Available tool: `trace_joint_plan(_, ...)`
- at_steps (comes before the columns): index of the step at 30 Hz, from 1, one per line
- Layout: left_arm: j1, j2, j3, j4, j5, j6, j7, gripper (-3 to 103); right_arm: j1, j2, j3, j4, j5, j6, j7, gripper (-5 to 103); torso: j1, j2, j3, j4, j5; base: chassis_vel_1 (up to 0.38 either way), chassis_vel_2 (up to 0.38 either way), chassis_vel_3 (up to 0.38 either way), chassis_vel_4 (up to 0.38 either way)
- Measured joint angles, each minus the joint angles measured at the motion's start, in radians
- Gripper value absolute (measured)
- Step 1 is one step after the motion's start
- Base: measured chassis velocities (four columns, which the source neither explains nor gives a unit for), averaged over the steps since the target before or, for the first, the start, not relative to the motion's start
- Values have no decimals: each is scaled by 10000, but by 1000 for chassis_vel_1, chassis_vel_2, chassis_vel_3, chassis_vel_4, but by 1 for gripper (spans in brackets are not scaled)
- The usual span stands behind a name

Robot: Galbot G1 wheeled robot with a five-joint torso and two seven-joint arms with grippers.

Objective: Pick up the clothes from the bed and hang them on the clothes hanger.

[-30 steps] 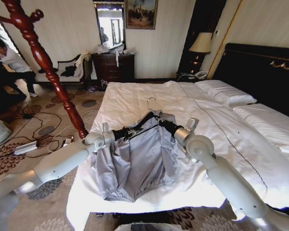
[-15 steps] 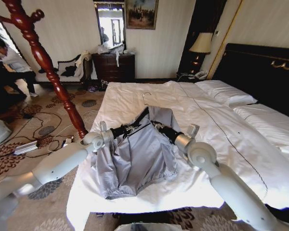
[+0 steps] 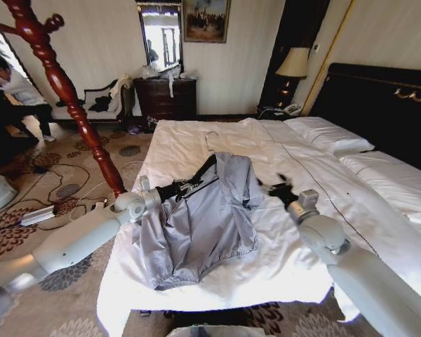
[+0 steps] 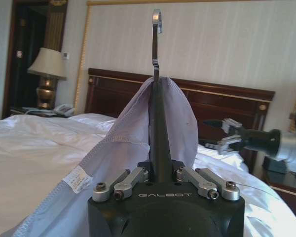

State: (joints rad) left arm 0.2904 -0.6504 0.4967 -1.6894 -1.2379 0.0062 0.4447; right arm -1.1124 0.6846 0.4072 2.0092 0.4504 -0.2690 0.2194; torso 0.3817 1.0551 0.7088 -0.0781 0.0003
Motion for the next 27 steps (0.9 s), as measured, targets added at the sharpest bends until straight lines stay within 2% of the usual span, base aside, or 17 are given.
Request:
trace_joint_plan(1, 16, 68, 0, -124, -9, 10, 28, 18, -46, -85, -20, -15, -534, 154, -139, 99, 0, 1, 0, 2, -3, 0, 0, 0, 0)
trace_joint_plan(3, 19, 104, 2, -177, -13, 14, 35, 18, -49, -115, -50, -14, -761, 207, -202, 100, -1, 0, 0, 3, -5, 0, 0, 0, 0)
trace_joint_plan(6, -62, 236, 203, -440, -41, 36, 38, 18, 148, -161, -494, -4, -2016, 521, -512, 100, 0, 0, 0, 3, -3, 0, 0, 0, 0)
trace_joint_plan(8, -89, 255, 249, -477, -41, 40, 38, 18, 185, -155, -576, -4, -2322, 613, -575, 100, 1, 0, 0, 2, -3, 0, 0, 0, 0)
trace_joint_plan(9, -186, 305, 434, -583, -36, 54, 36, 18, 257, -85, -763, 21, -3037, 807, -737, 100, 0, 0, 0, 3, -3, 0, 0, 0, 0)
trace_joint_plan(11, -310, 342, 651, -720, -42, 87, 35, 18, 327, 2, -904, 78, -3435, 895, -852, 100, 0, 0, 0, 3, -4, 0, 0, 0, 0)
trace_joint_plan(22, -851, 620, 1522, -1506, -70, 1, 13, 18, 555, 41, -1476, 5, -3800, 904, -890, 100, 1, 0, 0, 0, -2, 0, 0, 0, 0)
trace_joint_plan(24, -890, 630, 1574, -1562, -70, 9, 12, 18, 577, 42, -1516, -15, -3838, 899, -888, 103, 1, 0, 0, 0, -3, 0, 0, 0, 0)
trace_joint_plan(27, -968, 680, 1731, -1639, -6, 16, 21, 18, 619, 25, -1580, -34, -3982, 891, -897, 95, 1, 0, 0, 2, -3, 0, 0, 0, 0)
